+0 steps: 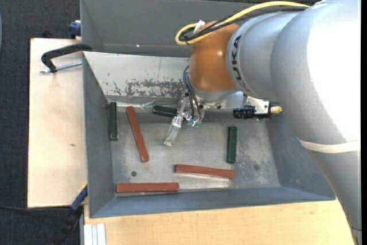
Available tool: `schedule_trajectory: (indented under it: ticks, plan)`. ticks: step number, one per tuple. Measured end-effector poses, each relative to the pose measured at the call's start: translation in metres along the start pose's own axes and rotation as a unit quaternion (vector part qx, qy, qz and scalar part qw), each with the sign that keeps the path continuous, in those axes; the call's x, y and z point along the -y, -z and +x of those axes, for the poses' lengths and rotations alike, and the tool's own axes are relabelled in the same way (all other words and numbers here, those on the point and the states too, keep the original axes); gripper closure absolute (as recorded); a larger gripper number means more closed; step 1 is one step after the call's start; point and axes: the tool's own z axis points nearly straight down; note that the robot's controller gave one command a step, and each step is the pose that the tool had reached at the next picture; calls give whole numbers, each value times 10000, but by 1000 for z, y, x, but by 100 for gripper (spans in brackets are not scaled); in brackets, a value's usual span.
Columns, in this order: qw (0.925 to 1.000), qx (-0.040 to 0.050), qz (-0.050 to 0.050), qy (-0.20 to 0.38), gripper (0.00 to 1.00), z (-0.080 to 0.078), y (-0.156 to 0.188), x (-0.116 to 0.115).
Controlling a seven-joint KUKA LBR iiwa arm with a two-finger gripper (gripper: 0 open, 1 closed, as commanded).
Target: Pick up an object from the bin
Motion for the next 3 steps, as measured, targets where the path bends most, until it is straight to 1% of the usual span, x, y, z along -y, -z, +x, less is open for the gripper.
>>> schedule_trajectory:
  ticks: [1, 3]
  plan:
    - [9960, 18, -6, 892, 100, 6, -1, -9]
    - [9960, 3, 2, 890, 100, 7, 3, -8]
